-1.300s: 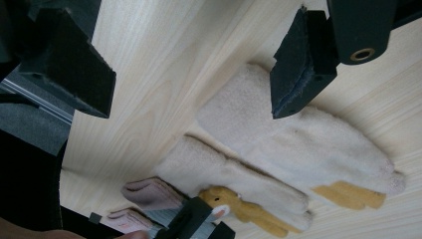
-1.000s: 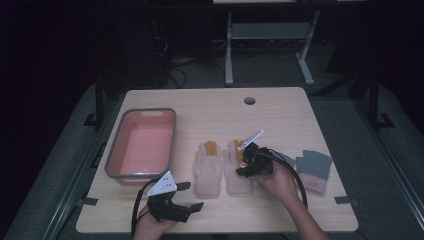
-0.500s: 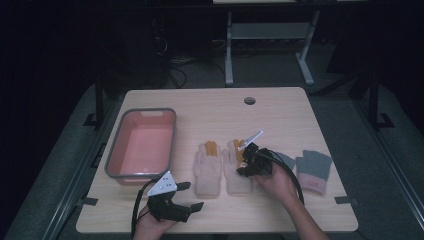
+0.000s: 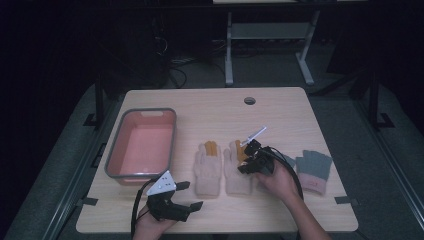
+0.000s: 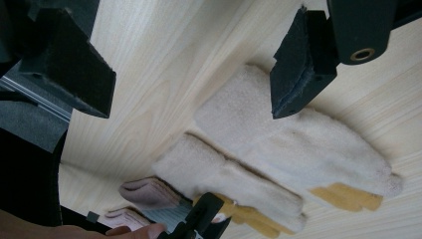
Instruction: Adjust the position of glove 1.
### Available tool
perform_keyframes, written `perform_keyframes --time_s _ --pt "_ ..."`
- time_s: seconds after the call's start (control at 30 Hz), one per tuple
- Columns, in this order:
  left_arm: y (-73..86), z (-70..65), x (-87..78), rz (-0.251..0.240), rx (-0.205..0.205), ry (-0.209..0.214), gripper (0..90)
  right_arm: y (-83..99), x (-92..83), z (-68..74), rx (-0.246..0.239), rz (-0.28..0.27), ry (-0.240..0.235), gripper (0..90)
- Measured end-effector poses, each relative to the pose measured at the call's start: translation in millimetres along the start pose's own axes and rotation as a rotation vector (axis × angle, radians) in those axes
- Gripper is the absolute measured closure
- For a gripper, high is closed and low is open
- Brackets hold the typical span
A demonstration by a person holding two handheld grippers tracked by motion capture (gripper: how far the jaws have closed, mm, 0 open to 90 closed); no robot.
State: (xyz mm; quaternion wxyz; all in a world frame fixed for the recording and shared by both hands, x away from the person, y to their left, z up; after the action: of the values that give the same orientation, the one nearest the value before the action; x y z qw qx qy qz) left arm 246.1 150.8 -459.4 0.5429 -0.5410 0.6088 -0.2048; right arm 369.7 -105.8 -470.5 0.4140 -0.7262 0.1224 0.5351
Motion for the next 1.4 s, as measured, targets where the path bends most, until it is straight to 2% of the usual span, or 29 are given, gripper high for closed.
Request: perform_keyframes --time_s 0.2,0.3,0.53,0.73,0.83,0.9,1.03,1.1,1.13,1.2,1.33,1.4 --pt "0.0 0.2 -0.8 0.0 -0.002 -0.003 18.2 -1.5 -6.1 -2.9 0.019 -0.005 -0.021 59.1" --pt "-0.9 -0.4 -2.4 -0.001 0.011 -0.008 18.3 -2.9 -10.8 -3.4 0.033 -0.02 -0.036 59.5" --pt "-0.8 0.2 -2.6 -0.001 0.012 -0.011 18.3 -6.4 -18.2 -2.0 0.025 -0.022 -0.031 60.6" --pt "-1.0 0.8 -3.9 -0.007 0.01 -0.013 18.3 -15.2 -28.3 3.6 -0.003 -0.046 -0.04 61.7" --pt "-1.0 0.9 -3.7 -0.012 0.004 -0.011 18.3 -21.0 -35.2 6.7 -0.015 -0.053 -0.041 62.0" --pt "-1.0 1.3 -4.3 0.003 0.02 -0.011 18.3 -26.5 -41.0 8.7 -0.018 -0.066 -0.042 62.0" --pt "-1.2 0.2 -3.2 -0.01 0.012 -0.013 18.3 -37.2 -50.7 12.4 -0.028 -0.089 -0.048 62.1" --pt "-0.8 1.0 -4.3 -0.001 0.01 -0.015 18.2 -42.0 -53.8 14.4 -0.031 -0.095 -0.052 62.1" --pt "-0.9 1.3 -4.1 -0.007 0.008 -0.016 18.2 -48.9 -57.6 17.5 -0.038 -0.106 -0.05 62.1" --pt "-0.9 1.7 -4.2 -0.01 0.004 -0.019 18.3 -51.2 -58.6 18.8 -0.036 -0.109 -0.053 62.1" --pt "-0.7 2.0 -4.2 -0.012 0.003 -0.015 18.3 -68.8 -58.1 28.7 -0.06 -0.129 -0.061 62.1" --pt "-0.7 1.4 -4.5 -0.011 0.0 -0.017 18.3 -72.0 -56.6 31.1 -0.068 -0.129 -0.062 62.1"
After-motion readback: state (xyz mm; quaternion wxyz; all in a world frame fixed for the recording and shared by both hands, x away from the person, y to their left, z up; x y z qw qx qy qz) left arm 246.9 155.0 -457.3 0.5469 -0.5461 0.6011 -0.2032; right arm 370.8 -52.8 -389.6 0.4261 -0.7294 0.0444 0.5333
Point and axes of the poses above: each handheld gripper's, and its own axes: x roughly forward along the jaws, y roughly out of its underside, z roughly to its left, the point moved 4 cm from there along x, roughly forward along the jaws, and after that the axes turned 14 degrees about y, right-handed, at the moved point
